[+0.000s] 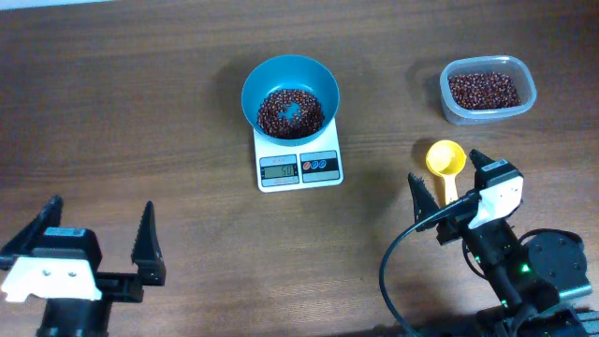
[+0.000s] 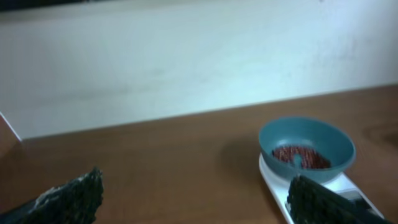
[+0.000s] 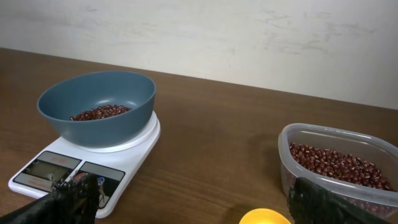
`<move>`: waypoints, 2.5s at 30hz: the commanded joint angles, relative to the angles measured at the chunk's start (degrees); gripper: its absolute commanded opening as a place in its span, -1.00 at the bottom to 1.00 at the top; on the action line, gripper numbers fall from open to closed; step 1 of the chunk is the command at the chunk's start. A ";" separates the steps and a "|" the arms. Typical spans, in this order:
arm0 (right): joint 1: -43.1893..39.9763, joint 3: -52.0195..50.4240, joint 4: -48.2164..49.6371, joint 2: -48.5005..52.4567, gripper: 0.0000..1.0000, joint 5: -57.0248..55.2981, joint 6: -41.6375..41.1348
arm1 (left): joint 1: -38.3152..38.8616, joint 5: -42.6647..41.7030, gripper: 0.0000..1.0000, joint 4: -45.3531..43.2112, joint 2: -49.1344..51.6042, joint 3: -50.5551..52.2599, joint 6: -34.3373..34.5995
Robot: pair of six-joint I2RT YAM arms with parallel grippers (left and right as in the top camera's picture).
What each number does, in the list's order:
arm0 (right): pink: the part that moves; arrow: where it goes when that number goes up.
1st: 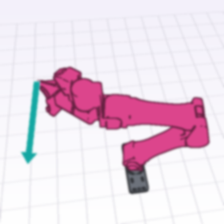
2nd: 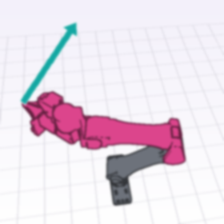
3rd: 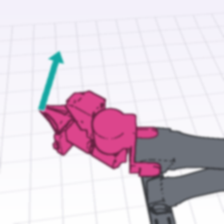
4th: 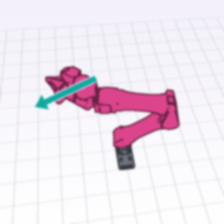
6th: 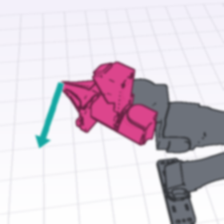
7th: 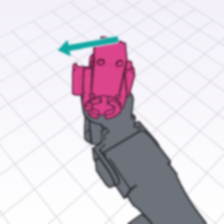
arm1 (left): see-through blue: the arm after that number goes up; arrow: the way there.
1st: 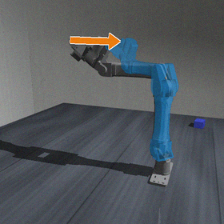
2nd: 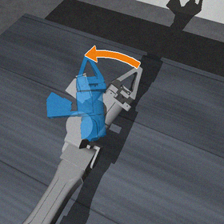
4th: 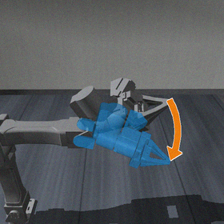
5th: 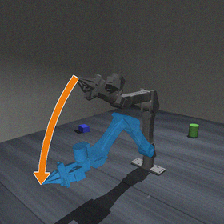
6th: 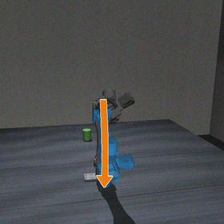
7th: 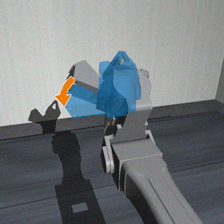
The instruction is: Scoop item into bowl and weigh 50g on scale
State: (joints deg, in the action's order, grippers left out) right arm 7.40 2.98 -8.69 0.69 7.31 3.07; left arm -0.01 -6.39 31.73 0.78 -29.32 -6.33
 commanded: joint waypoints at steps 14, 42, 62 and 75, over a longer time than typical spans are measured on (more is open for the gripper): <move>0.48 -0.57 0.11 -0.48 0.98 -0.50 0.13 | 3.34 7.72 0.98 -26.69 -0.50 28.83 2.43; 0.48 -0.57 0.11 -0.48 0.98 -0.50 0.13 | 3.34 7.67 0.97 -26.93 -0.44 28.81 2.43; 0.48 -0.57 0.11 -0.48 0.98 -0.50 0.13 | 3.34 7.67 0.97 -26.93 -0.42 28.81 2.43; 0.48 -0.57 0.11 -0.48 0.98 -0.48 0.13 | 3.34 7.67 0.98 -26.93 -0.42 28.81 2.45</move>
